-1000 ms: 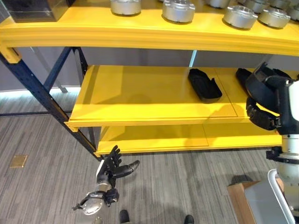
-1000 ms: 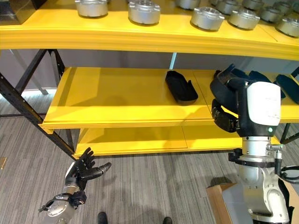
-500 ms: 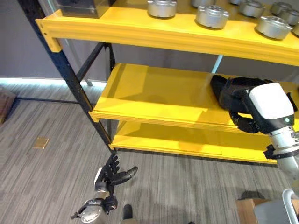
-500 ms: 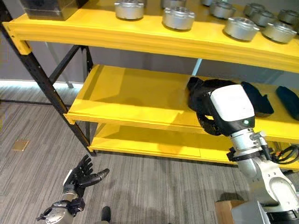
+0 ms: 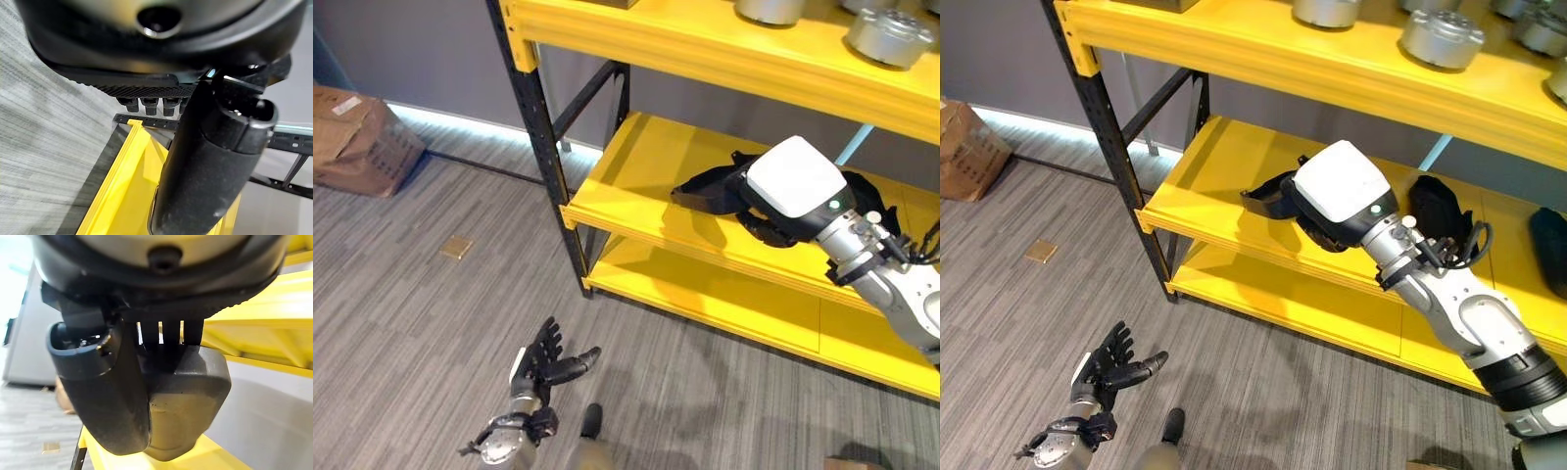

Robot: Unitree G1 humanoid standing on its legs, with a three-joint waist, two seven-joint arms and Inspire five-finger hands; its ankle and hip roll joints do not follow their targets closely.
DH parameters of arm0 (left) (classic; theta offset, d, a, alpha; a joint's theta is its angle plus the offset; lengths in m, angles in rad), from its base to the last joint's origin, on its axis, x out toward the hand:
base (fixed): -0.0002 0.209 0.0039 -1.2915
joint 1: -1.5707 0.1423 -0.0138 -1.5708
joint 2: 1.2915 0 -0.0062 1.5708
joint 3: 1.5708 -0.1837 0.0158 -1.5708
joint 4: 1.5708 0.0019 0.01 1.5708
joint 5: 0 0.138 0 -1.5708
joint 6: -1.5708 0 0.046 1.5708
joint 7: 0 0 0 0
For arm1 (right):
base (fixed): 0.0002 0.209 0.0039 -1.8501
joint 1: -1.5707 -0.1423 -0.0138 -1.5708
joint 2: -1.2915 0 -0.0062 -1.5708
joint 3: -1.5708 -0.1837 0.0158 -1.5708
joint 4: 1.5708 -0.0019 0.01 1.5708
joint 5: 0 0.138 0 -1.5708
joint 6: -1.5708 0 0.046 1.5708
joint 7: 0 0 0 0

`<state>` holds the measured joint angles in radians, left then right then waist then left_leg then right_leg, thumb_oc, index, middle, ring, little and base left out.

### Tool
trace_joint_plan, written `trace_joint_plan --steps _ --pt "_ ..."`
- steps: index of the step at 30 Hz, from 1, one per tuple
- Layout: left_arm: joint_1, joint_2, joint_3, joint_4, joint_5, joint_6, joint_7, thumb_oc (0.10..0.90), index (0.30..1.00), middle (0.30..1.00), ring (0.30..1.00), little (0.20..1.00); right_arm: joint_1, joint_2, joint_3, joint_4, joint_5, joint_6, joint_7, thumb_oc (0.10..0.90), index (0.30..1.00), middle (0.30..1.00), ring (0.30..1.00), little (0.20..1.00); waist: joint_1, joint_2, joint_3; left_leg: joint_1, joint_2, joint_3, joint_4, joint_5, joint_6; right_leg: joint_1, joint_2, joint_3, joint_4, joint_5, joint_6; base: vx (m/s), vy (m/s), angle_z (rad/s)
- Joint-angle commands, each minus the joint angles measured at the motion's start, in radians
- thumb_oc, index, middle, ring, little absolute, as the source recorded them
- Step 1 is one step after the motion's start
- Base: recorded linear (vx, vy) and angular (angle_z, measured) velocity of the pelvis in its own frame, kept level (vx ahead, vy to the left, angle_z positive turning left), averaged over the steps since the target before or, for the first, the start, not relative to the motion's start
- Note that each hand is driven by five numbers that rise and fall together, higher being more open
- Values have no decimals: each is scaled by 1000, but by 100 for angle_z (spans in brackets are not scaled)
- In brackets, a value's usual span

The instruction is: Move parts from the plastic box to the shelf.

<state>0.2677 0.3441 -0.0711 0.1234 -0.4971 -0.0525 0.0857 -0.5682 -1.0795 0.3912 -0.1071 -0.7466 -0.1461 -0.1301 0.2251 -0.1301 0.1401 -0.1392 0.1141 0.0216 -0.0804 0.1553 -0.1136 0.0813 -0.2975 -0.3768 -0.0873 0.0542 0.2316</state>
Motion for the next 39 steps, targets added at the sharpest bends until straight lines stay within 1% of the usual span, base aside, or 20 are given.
trace_joint_plan --steps 1,8,12,15,16,17,21,22,24,25,27,30,31,32,33,34,35,36,37,39 --pt "-71 52 10 -112 -6 -115 10 900 1000 1000 1000 1000 -226 -64 -43 -12 -13 55 -67 400 300 300 300 300 11 -43 -13 23 -18 -17 -7 -58 51 82 5 11 7 54 -10 19 0 6" --pt "-77 60 12 -111 -14 -119 15 900 1000 1000 1000 1000 -274 -33 18 71 11 75 -53 400 300 300 300 300 27 -41 -1 1 -29 -35 -7 -55 57 70 0 0 9 63 -8 13 7 9" --pt "-88 68 -3 -109 -26 -122 30 900 1000 1000 1000 1000 -272 59 29 185 84 112 -50 400 300 300 300 300 40 -34 23 -18 -34 -38 -4 -52 66 59 -7 -4 5 76 -8 -3 15 2" --pt "-94 73 -7 -107 -29 -120 33 900 1000 1000 1000 1000 -284 100 40 231 89 132 -51 400 300 300 300 300 44 -29 36 -27 -41 -35 -1 -55 72 50 -15 0 5 91 -4 -1 33 1" --pt "-100 72 -14 -108 -34 -120 39 900 1000 1000 1000 1000 -289 134 40 252 96 142 -56 400 300 300 300 300 44 -26 43 -38 -46 -34 3 -56 76 40 -22 4 5 102 -2 -6 52 1" --pt "-100 73 -14 -108 -34 -120 39 900 1000 1000 1000 1000 -290 135 41 254 96 142 -57 400 300 300 300 300 44 -27 43 -39 -46 -33 3 -56 77 39 -22 5 5 103 -1 -10 51 1" --pt "-113 76 -25 -105 -39 -122 49 900 1000 1000 1000 1000 -283 205 45 289 112 155 -60 400 300 300 300 300 51 -26 64 -66 -61 -32 24 -68 89 17 -39 10 9 128 5 5 59 0" --pt "-119 79 -29 -105 -38 -121 52 900 1000 1000 1000 1000 -272 230 37 298 126 157 -61 400 300 300 300 300 54 -24 74 -81 -73 -33 41 -79 98 5 -54 11 24 146 8 10 85 0" --pt "-119 80 -30 -105 -38 -121 52 900 1000 1000 1000 1000 -271 230 36 298 126 157 -60 400 300 300 300 300 54 -26 73 -83 -74 -33 44 -81 99 3 -56 11 26 145 9 3 71 1" --pt "-130 87 -36 -107 -29 -119 49 900 1000 1000 1000 1000 -234 268 11 290 163 154 -50 400 300 300 300 300 55 -15 90 -101 -90 -36 66 -95 112 -16 -79 1 83 154 8 6 132 3" --pt "-140 94 -42 -109 -22 -120 48 900 1000 1000 1000 1000 -197 298 -16 280 211 153 -50 400 300 300 300 300 48 4 108 -114 -105 -41 86 -107 128 -57 -102 8 161 173 2 -5 178 11" --pt "-155 104 -52 -107 -17 -115 46 900 1000 1000 1000 1000 -145 342 -46 275 271 152 -52 400 300 300 300 300 24 54 141 -102 -123 -53 90 -117 156 -146 -127 52 342 221 -21 3 201 17" --pt "-159 110 -55 -109 -10 -115 48 900 1000 1000 1000 1000 -146 357 -53 273 293 151 -58 400 300 300 300 300 12 75 159 -94 -125 -56 88 -115 165 -197 -120 80 409 232 -26 -45 197 17" --pt "-168 115 -59 -106 -9 -115 51 900 1000 1000 1000 1000 -153 370 -53 277 306 154 -64 400 300 300 300 300 4 96 176 -92 -120 -52 87 -109 170 -251 -104 104 479 212 -34 -50 151 13" --pt "-174 119 -59 -105 -8 -115 55 900 1000 1000 1000 1000 -161 384 -47 281 316 154 -66 400 300 300 300 300 1 110 185 -85 -115 -44 84 -111 172 -271 -101 95 493 192 -37 -12 69 -4" --pt "-176 121 -56 -106 -11 -118 56 900 1000 1000 1000 1000 -169 401 -40 284 325 155 -71 400 300 300 300 300 4 117 192 -73 -110 -31 78 -117 168 -282 -109 84 468 175 -41 41 -27 -17" --pt "-178 120 -50 -110 -18 -119 58 900 1000 1000 1000 1000 -179 418 -34 292 332 155 -72 400 300 300 300 300 7 125 199 -55 -99 -16 68 -123 157 -293 -106 69 394 131 -46 61 -111 -34" --pt "-177 116 -46 -112 -26 -121 60 900 1000 1000 1000 1000 -185 433 -36 294 351 149 -73 400 300 300 300 300 2 133 208 -44 -89 -13 61 -122 145 -307 -87 80 344 113 -47 68 -173 -41" --pt "-178 114 -43 -108 -35 -124 61 900 1000 1000 1000 1000 -193 442 -34 297 363 146 -73 400 300 300 300 300 -1 134 213 -36 -78 -12 58 -121 131 -318 -71 96 237 117 -43 63 -214 -42" --pt "-177 108 -38 -99 -32 -124 71 900 1000 1000 1000 1000 -201 466 -30 294 368 141 -87 400 300 300 300 300 -2 129 219 -20 -54 -7 60 -131 103 -337 -86 88 96 166 -17 95 -269 -31"
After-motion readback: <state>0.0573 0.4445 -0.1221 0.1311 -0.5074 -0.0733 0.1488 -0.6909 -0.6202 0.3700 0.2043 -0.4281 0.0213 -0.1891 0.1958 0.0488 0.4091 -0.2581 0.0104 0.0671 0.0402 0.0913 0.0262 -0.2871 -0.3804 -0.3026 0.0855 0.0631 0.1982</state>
